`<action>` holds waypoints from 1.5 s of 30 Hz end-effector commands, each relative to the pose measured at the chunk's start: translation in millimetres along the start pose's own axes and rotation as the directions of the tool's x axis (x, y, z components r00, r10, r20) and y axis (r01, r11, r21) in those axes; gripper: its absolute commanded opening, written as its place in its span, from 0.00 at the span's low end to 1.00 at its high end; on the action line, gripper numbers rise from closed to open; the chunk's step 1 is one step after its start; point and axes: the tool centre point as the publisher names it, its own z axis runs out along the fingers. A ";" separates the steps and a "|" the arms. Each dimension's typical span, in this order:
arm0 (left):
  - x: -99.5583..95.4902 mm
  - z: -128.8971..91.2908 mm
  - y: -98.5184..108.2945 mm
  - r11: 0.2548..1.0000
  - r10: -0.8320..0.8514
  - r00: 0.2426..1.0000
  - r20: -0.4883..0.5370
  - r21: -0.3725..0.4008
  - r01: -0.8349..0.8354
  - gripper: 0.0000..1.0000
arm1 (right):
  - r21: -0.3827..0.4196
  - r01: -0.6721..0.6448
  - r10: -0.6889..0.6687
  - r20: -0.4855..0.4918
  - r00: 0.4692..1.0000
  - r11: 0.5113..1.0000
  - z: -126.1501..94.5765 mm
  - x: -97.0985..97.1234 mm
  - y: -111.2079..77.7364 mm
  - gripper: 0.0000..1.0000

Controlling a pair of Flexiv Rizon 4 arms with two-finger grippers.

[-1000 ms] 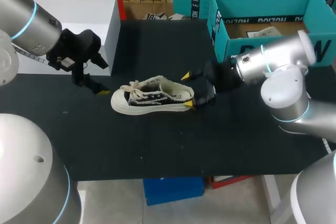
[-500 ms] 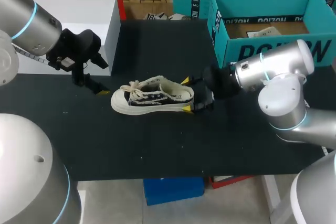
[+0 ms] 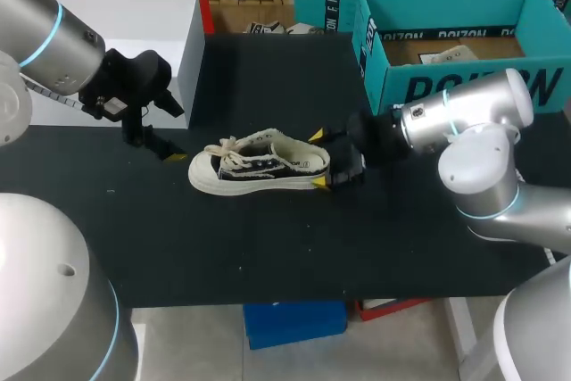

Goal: Take the shoe out of the shoebox, open the shoe tongue, remove and reinsert the insole, then place the shoe into the shoebox

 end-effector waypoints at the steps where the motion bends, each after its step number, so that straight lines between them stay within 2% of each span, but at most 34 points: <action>1: 0.7 0.6 1.4 1.000 0.002 1.000 0.004 0.004 -0.002 1.00 | -0.005 -0.009 0.009 0.002 1.000 1.000 3.3 -1.8 -2.4 1.00; 18: 0.7 0.6 1.4 1.000 0.002 1.000 0.004 0.004 -0.002 1.00 | -0.002 -0.060 0.060 -0.025 0.998 0.998 12.4 3.0 -9.5 1.00; 32: 0.7 0.6 1.4 1.000 0.002 1.000 0.004 0.004 -0.002 1.00 | -0.046 -0.051 0.049 -0.041 0.998 0.998 24.3 1.0 -8.6 1.00; 33: 0.7 0.6 1.4 1.000 0.002 1.000 0.004 0.004 -0.002 1.00 | -0.047 -0.044 0.041 -0.054 0.998 0.998 25.4 1.0 -7.7 0.38; 34: 0.7 0.6 1.4 1.000 0.002 1.000 0.004 0.004 -0.002 1.00 | -0.041 -0.035 0.033 -0.054 0.998 0.999 25.7 1.2 -7.5 0.00; 45: 0.7 0.6 1.4 1.000 0.002 1.000 0.004 0.004 -0.002 1.00 | -0.056 -0.032 0.030 -0.045 0.999 0.998 25.7 1.4 -7.1 0.00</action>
